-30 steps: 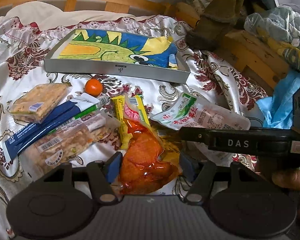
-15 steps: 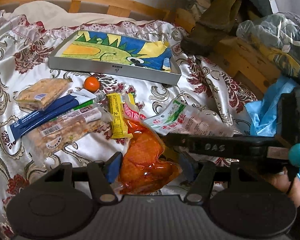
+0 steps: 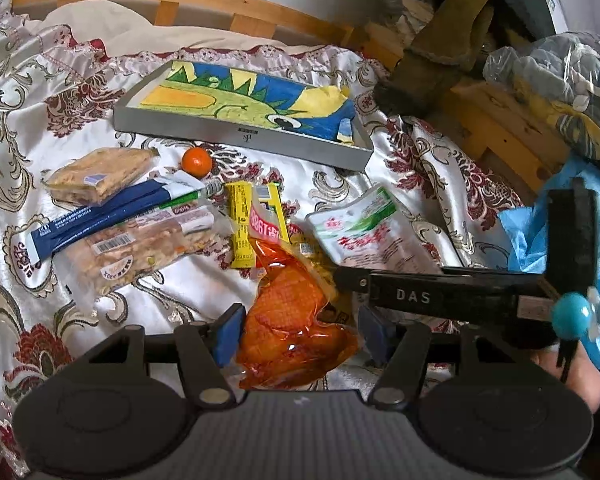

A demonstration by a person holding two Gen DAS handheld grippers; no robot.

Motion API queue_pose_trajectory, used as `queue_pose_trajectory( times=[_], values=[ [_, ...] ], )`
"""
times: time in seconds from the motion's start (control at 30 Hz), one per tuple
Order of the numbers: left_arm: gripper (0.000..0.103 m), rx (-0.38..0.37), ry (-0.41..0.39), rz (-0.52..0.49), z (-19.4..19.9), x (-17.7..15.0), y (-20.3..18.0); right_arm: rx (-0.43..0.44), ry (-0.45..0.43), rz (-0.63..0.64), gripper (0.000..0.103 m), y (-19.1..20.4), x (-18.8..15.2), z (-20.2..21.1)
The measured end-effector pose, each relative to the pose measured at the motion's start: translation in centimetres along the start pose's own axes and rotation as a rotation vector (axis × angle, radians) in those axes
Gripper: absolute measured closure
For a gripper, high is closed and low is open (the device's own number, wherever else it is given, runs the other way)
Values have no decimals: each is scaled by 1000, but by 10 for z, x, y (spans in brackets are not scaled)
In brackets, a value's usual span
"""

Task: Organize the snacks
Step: 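Lift both held bags and carry them toward the grey dragon tray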

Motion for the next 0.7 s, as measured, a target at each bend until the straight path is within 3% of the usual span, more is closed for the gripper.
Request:
queue_pose_trajectory(
  times=[0.17, 0.33, 0.6, 0.7],
  values=[
    [37, 10, -34, -2, 5, 8, -1, -22, -97, 31, 52, -1, 12, 17],
    [37, 7, -68, 68, 3, 28, 6, -12, -172, -7, 52, -10, 32, 24],
    [37, 43, -200, 75, -21, 126, 19, 33, -414, 26, 51, -24, 113, 14],
    [37, 61, -240, 82, -42, 166, 26, 52, -441, -34, 51, -41, 146, -3]
  ],
)
Point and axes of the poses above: each gripper's, at about its wrist camera, not at the fingertips, and z roughly against the way its jaws point, y to its left, x to its top, the point moved 9 cm from there along -z, roughly the way its jaws point, and after that the axes turned 5 degrees about -x, right-handed, at the moved point
